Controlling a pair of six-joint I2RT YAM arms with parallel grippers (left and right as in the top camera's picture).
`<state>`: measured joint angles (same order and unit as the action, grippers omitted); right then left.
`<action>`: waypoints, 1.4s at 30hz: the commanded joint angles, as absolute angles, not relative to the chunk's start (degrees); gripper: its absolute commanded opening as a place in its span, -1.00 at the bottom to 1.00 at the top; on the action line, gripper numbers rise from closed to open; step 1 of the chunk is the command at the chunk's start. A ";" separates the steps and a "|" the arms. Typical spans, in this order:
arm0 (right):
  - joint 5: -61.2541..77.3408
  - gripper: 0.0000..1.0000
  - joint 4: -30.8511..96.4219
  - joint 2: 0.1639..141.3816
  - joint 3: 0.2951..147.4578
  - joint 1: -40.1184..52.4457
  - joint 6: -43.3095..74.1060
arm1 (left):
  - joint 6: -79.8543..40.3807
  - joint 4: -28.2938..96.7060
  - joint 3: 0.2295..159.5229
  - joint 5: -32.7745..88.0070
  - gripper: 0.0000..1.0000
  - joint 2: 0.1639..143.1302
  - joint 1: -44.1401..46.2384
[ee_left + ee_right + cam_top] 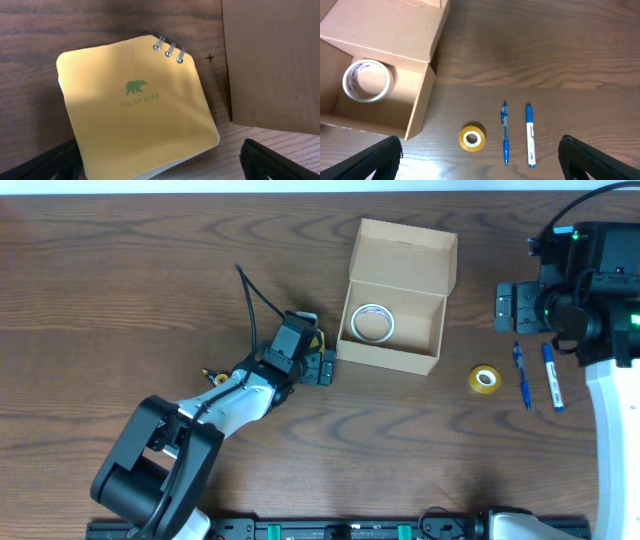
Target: Pack container
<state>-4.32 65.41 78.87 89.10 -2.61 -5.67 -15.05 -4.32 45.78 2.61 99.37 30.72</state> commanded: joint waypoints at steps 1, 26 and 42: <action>-4.25 0.98 65.56 79.13 90.19 -2.15 -6.07 | -15.46 -4.60 45.65 2.55 1.00 100.03 30.79; -4.51 0.99 65.58 79.13 90.19 -0.23 -6.09 | -15.46 -3.60 45.56 -1.56 0.42 100.03 30.76; -4.49 0.98 65.58 79.13 90.19 -0.23 -6.09 | -15.44 -2.90 45.56 -3.64 -0.79 100.03 30.76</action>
